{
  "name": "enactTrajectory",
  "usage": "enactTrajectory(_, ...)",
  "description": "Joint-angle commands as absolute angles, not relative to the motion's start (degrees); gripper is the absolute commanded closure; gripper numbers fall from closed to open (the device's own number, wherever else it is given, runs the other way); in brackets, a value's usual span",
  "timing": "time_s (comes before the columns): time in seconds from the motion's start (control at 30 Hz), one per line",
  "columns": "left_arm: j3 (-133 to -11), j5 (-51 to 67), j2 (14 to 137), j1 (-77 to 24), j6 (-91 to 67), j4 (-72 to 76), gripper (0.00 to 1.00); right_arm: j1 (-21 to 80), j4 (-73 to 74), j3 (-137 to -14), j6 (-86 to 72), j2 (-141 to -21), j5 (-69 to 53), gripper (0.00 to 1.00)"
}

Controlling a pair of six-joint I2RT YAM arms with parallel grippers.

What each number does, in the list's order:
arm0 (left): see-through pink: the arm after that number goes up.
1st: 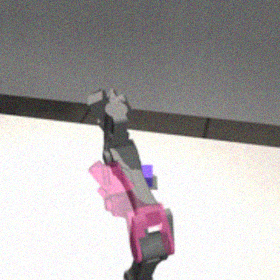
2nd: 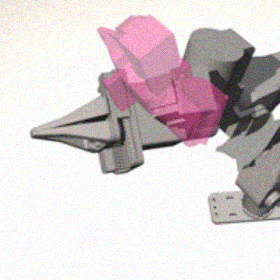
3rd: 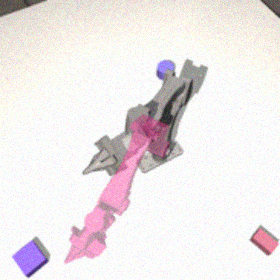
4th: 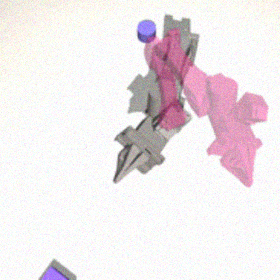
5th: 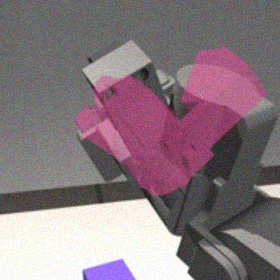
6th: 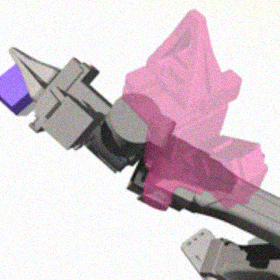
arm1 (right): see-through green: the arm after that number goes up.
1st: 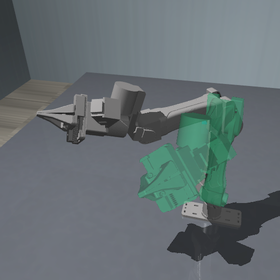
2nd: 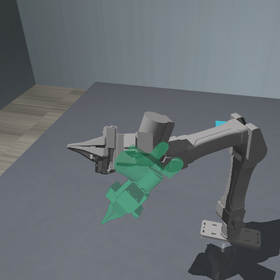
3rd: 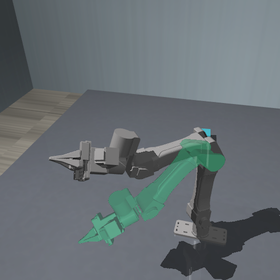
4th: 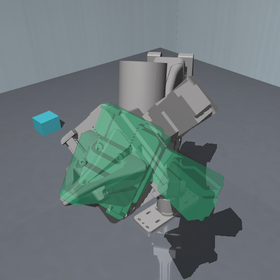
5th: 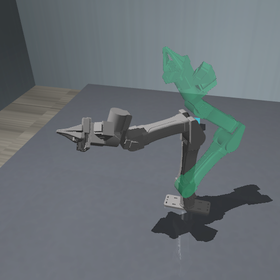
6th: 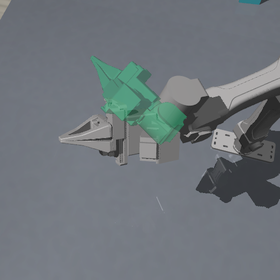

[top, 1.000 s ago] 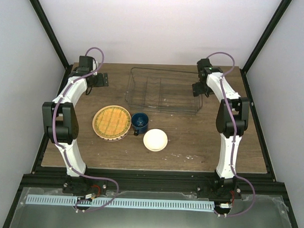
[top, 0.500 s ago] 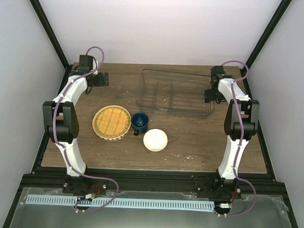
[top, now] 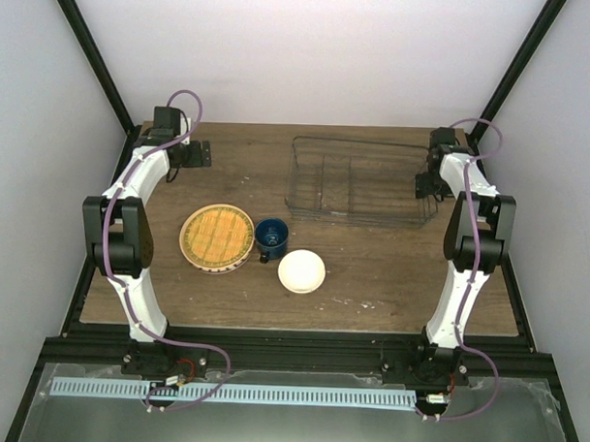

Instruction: Load the mixed dishes into the dish rack

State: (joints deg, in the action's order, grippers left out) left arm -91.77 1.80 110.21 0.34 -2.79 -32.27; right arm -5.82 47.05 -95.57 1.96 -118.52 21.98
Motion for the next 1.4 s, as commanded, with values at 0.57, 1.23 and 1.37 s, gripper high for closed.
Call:
enactTrajectory(0.57, -92.46, 2.77, 111.18, 0.40, -3.58, -32.08, 0.00, -12.50, 43.87, -97.21, 4.40, -118.01, 27.63, 0.00)
enactTrajectory(1.23, -91.76, 5.00, 110.17, 0.36, -3.48, -30.59, 0.00, -7.15, 42.57, -94.57, 6.53, -106.08, 12.40, 0.00)
enactTrajectory(1.37, -90.70, 5.06, 108.90, 0.39, -3.58, -29.90, 0.00, -4.24, 42.57, -95.07, 6.44, -104.55, 10.82, 0.00)
